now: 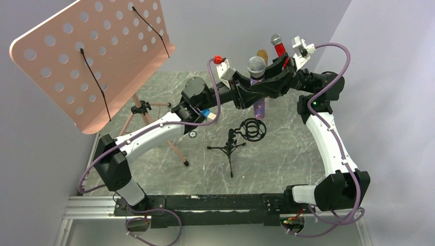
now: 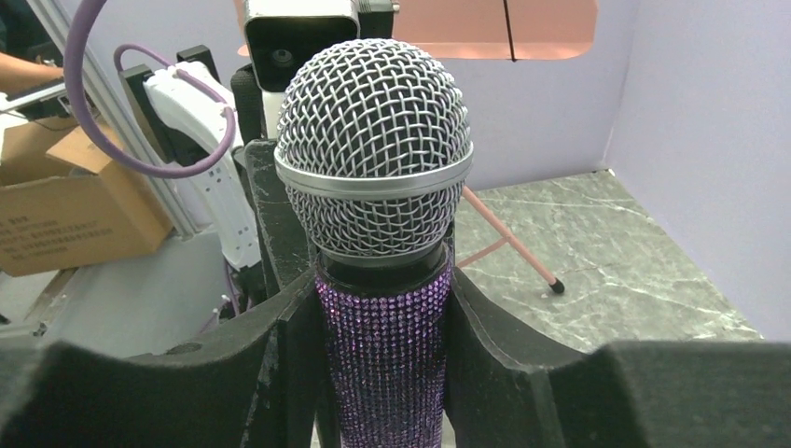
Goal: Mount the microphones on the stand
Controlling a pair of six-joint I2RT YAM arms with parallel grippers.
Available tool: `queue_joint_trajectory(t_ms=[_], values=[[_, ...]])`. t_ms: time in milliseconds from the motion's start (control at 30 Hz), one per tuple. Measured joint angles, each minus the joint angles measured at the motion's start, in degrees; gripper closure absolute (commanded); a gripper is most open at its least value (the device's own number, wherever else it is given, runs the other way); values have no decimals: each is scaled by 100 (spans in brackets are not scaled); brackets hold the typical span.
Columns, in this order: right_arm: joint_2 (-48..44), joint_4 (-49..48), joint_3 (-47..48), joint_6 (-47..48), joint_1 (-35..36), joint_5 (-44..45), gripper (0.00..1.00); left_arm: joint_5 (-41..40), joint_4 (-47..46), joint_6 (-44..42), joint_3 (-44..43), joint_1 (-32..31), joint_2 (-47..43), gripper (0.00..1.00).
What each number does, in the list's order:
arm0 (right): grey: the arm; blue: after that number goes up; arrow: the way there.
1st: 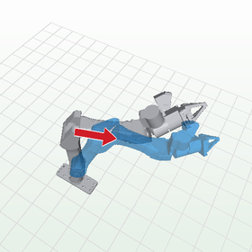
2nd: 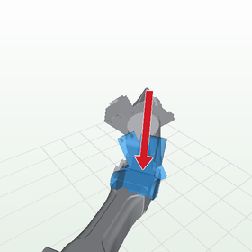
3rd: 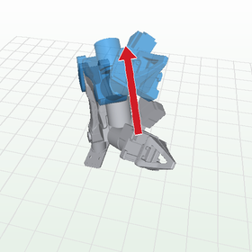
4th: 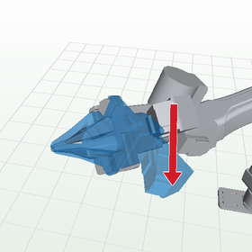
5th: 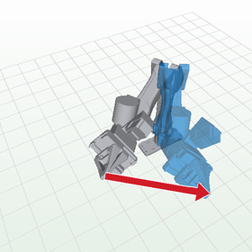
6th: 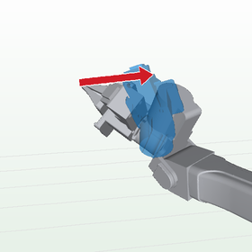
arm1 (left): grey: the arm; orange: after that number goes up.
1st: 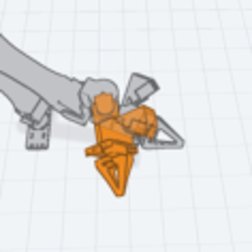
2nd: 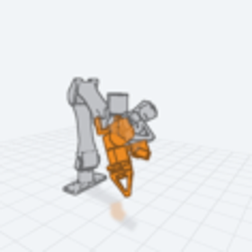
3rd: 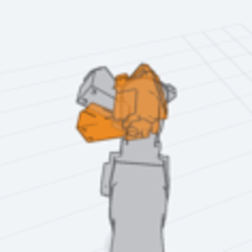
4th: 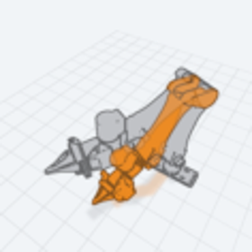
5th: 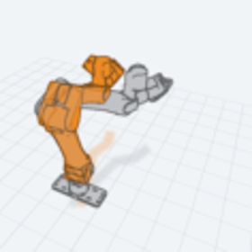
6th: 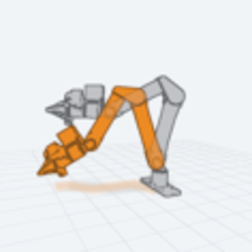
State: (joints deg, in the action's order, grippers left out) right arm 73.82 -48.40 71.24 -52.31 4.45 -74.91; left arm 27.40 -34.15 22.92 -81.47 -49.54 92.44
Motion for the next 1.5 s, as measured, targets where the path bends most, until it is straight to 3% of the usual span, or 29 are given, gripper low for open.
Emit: queue_joint_trajectory(t_ms=[67,100,133,400,667,1033,1200,1500], values=[[-9,72,0,94,2,-39,25,55,181,-164,-20,20,-48,100],[-28,157,0,186,9,-9,5,131,367,-334,-35,46,-87,100],[-39,216,0,203,9,-33,1,170,492,-417,-35,61,-116,100],[-284,1091,7,1075,-140,-369,0,501,1228,-938,-39,256,-332,100],[-468,1178,-103,1292,-691,-909,0,776,1023,-861,101,302,-573,100],[-973,-1163,-1993,-44,-1976,-1405,0,896,553,-501,487,302,-566,100],[-1008,-1504,-2822,-94,-2461,-1464,0,890,245,-328,647,299,-546,100],[-922,-1709,-2966,-52,-2809,-1473,0,713,-190,-221,861,118,-278,100]])
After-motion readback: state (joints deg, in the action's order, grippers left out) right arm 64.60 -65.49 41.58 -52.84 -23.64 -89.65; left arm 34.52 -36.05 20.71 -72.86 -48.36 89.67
